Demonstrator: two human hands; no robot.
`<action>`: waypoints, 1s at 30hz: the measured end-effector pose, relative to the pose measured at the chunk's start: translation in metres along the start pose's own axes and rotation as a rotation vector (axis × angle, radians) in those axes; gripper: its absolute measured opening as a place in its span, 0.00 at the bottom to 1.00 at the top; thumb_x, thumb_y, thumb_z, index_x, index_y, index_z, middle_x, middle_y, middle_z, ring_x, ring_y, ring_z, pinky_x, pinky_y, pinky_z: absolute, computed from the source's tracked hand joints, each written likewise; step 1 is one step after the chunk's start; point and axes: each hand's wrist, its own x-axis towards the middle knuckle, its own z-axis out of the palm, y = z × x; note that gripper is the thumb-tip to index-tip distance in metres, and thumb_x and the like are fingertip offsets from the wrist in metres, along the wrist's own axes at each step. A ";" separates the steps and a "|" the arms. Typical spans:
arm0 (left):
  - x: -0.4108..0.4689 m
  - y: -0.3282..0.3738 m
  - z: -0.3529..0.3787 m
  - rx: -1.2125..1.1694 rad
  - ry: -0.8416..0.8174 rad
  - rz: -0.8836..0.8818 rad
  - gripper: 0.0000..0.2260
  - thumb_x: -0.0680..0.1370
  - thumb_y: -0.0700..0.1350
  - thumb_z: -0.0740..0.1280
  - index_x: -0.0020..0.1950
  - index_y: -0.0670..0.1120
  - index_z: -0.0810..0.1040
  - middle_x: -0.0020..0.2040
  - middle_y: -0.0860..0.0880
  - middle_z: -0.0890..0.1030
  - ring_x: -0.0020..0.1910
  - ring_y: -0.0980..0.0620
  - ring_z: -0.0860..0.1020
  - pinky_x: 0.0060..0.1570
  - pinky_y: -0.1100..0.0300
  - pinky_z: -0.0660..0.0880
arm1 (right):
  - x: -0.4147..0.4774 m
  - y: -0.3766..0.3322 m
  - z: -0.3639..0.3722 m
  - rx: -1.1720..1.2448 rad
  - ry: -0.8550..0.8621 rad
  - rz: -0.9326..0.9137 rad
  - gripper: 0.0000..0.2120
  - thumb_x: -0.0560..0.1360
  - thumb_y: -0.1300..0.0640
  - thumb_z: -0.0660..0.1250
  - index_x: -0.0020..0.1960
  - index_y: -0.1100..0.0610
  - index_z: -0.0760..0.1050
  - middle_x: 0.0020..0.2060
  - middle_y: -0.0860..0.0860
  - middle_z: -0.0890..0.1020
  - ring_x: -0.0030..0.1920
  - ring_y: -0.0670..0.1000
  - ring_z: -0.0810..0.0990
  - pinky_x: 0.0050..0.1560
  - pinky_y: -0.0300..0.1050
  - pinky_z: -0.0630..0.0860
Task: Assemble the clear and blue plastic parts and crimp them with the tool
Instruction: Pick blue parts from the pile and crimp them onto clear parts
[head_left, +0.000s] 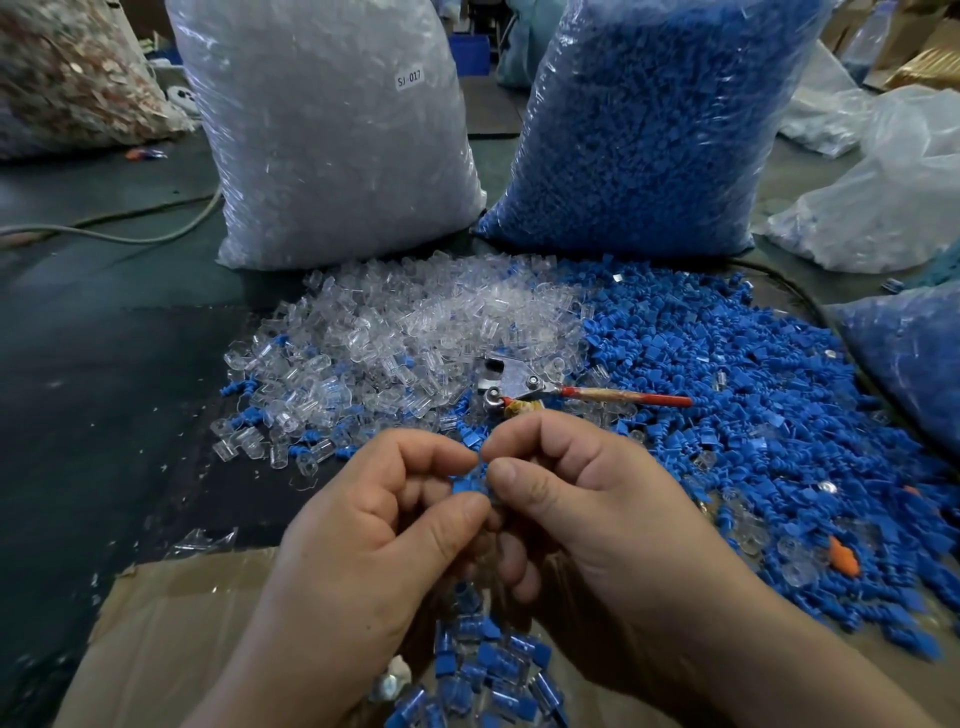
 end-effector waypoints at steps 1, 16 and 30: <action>-0.001 0.001 0.000 0.067 0.029 0.024 0.13 0.63 0.59 0.76 0.46 0.61 0.83 0.35 0.47 0.85 0.33 0.53 0.84 0.33 0.63 0.79 | -0.001 -0.001 0.000 -0.011 -0.002 -0.002 0.02 0.76 0.55 0.67 0.47 0.53 0.78 0.30 0.55 0.80 0.28 0.54 0.78 0.29 0.45 0.77; 0.002 0.001 -0.009 -0.027 -0.035 -0.002 0.17 0.66 0.59 0.78 0.54 0.59 0.84 0.46 0.45 0.86 0.43 0.50 0.86 0.40 0.64 0.80 | -0.002 -0.007 0.001 0.233 -0.069 0.039 0.02 0.74 0.59 0.68 0.46 0.56 0.79 0.33 0.57 0.79 0.26 0.52 0.78 0.25 0.42 0.76; 0.001 -0.001 -0.002 0.073 0.009 0.018 0.13 0.65 0.59 0.79 0.43 0.57 0.82 0.35 0.47 0.85 0.32 0.52 0.84 0.32 0.63 0.79 | -0.007 -0.015 0.004 -0.013 -0.012 0.068 0.09 0.73 0.51 0.68 0.44 0.57 0.77 0.29 0.58 0.80 0.28 0.56 0.78 0.30 0.46 0.78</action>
